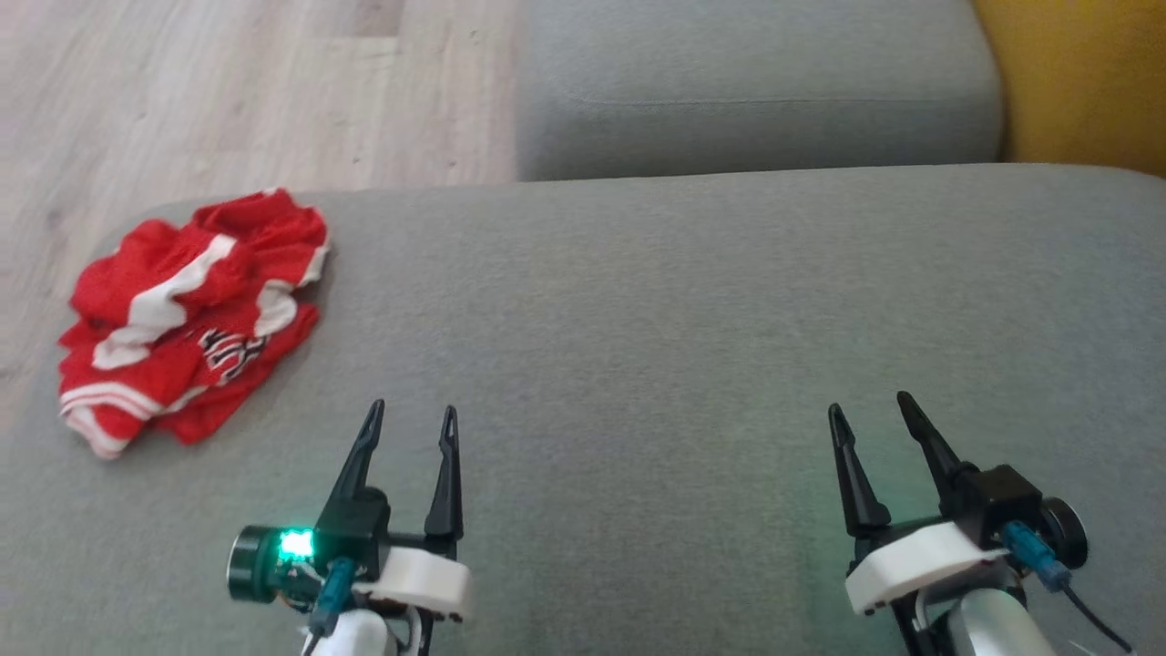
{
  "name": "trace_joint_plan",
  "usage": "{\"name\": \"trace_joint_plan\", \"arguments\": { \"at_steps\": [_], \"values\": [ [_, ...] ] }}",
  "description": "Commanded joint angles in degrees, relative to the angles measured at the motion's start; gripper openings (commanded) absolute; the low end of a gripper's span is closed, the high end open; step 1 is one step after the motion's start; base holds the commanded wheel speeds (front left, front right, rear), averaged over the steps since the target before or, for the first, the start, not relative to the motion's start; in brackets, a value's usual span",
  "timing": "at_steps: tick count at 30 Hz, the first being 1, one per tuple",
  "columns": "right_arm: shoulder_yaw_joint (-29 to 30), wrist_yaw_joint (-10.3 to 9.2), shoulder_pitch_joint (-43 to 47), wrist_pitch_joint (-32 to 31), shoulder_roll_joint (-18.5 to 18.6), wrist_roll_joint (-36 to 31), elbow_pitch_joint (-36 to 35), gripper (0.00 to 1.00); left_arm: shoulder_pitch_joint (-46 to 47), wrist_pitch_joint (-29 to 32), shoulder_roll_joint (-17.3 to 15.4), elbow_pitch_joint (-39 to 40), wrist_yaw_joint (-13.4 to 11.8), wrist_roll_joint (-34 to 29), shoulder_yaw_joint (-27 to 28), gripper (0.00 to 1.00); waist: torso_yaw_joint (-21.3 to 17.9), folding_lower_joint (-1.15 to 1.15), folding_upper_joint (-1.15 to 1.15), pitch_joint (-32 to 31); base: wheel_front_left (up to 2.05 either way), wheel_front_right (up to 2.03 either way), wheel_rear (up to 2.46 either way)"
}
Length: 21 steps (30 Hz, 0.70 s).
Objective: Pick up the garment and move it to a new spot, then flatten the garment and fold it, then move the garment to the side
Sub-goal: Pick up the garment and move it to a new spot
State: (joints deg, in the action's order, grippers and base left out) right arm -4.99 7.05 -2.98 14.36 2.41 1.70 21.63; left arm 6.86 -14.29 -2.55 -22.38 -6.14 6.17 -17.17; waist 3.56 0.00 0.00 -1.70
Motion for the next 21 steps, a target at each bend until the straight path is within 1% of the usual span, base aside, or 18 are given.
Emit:
{"name": "trace_joint_plan", "arguments": {
  "at_steps": [1,5,15,18,21],
  "values": [
    [-1.3,0.44,-2.8,0.6,0.5,0.2,-1.6,1.0,3.6,-0.7,-0.3,1.4,-0.5,0.2,1.7,1.0,1.6,0.0,0.0,0.7,0.0,0.0,0.0],
    [-1.3,0.44,-2.8,0.6,0.5,-0.1,-1.8,1.0,3.8,-0.7,-0.3,1.8,-0.8,0.5,1.9,1.0,5.5,0.0,0.0,1.7,0.0,0.0,0.0],
    [-1.3,0.44,-3.3,0.6,0.5,-0.8,-2.4,1.0,3.5,-0.7,-0.3,3.5,-0.8,1.0,2.1,1.0,18.5,0.0,0.0,3.1,0.0,0.0,0.0],
    [-1.4,0.44,-3.5,0.6,0.5,-1.0,-2.5,1.0,3.1,-0.7,-0.3,3.8,-0.8,1.2,2.8,1.0,21.4,0.0,0.0,3.4,0.0,0.0,0.0],
    [-1.6,0.44,-3.6,0.6,0.5,-1.2,-2.6,1.0,2.9,-0.7,-0.3,4.3,-1.0,0.5,3.7,1.0,23.5,0.0,0.0,3.5,0.0,0.0,0.0]
  ]
}}
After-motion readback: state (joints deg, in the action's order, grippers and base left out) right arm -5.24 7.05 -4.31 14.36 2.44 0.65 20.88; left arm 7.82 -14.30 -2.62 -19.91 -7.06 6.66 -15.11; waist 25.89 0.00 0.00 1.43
